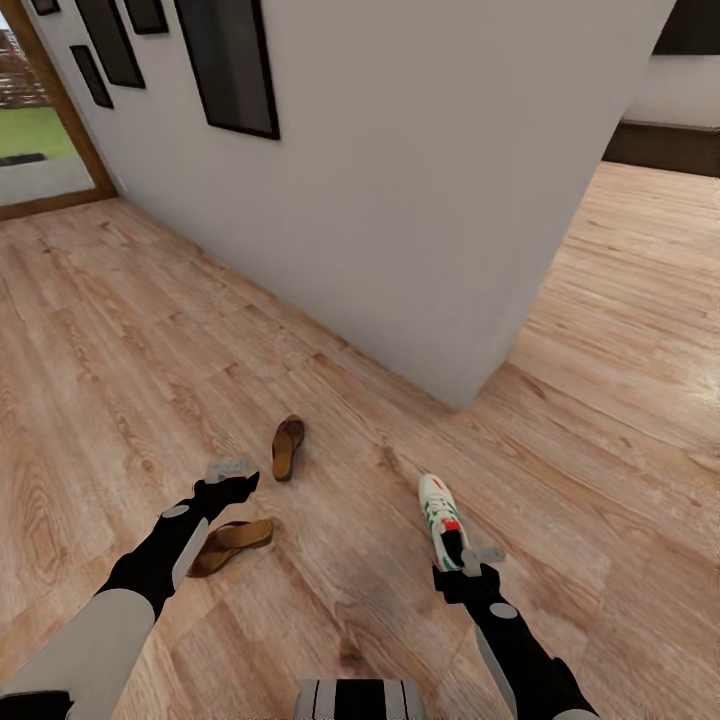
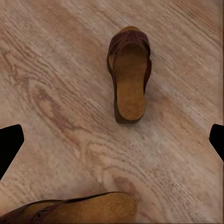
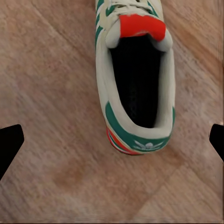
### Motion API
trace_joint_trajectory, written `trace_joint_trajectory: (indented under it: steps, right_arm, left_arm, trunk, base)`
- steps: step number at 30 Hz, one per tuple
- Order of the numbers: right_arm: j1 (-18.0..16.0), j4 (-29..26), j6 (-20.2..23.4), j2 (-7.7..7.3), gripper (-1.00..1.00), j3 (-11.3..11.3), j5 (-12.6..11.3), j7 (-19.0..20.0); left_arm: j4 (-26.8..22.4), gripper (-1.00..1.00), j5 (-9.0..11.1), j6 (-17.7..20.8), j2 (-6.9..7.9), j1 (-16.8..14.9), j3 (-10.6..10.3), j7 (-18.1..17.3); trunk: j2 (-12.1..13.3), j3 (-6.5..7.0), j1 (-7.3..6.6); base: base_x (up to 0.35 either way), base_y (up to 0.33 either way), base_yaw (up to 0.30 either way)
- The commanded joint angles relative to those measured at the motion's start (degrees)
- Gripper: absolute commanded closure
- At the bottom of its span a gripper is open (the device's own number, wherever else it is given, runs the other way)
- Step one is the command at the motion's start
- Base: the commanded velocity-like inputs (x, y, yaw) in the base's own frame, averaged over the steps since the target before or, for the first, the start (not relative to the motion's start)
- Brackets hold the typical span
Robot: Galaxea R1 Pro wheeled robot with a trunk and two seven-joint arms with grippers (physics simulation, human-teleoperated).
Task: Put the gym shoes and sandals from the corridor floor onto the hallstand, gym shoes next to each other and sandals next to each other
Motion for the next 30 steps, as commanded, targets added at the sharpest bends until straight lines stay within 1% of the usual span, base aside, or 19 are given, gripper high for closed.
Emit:
trace_joint_trajectory:
  steps: [1, 4, 8, 12, 18, 24, 30]
  right_arm:
    - [-0.01, -0.1, 0.37, 0.05, -1.0, -0.09, 0.6, -0.1]
    - [-0.01, -0.1, 0.37, 0.05, -1.0, -0.07, 0.6, -0.1]
    - [-0.01, -0.1, 0.39, 0.05, -1.0, -0.02, 0.61, -0.15]
    - [-0.01, -0.1, 0.38, 0.09, -1.0, -0.01, 0.66, -0.22]
    - [-0.01, -0.07, 0.37, 0.19, -1.0, 0.06, 0.68, -0.27]
    - [-0.01, -0.1, 0.37, 0.22, -1.0, 0.08, 0.68, -0.27]
    - [-0.01, -0.1, 0.37, 0.22, -1.0, 0.08, 0.67, -0.27]
  left_arm:
    - [-0.09, -1.0, 0.61, 0.42, 0.04, 0.01, 0.09, -0.25]
    - [-0.06, -1.0, 0.61, 0.42, 0.06, 0.01, 0.09, -0.25]
    - [-0.01, -1.0, 0.61, 0.41, 0.06, 0.01, 0.09, -0.25]
    - [0.02, -1.0, 0.61, 0.36, 0.07, 0.01, 0.09, -0.25]
    - [0.05, -1.0, 0.61, 0.33, -0.01, 0.01, 0.15, -0.2]
    - [0.05, -1.0, 0.6, 0.3, -0.08, 0.04, 0.18, -0.22]
    - [0.05, -1.0, 0.6, -0.14, -0.09, 0.08, 0.18, -0.23]
  trunk:
    - [-0.03, -0.34, 0.01]
    - [-0.07, -1.2, 0.09]
    - [-0.07, -1.39, 0.09]
    - [-0.07, -1.46, 0.09]
    - [-0.07, -1.49, 0.09]
    - [-0.07, -1.5, 0.09]
    - [-0.07, -1.5, 0.09]
  base:
    - [0.0, 0.0, -0.208]
    - [0.0, 0.0, -0.218]
    - [0.0, 0.0, -0.227]
    - [0.0, 0.0, -0.111]
    - [0.016, 0.0, -0.029]
    - [0.202, 0.0, -0.004]
    - [0.077, 0.0, -0.001]
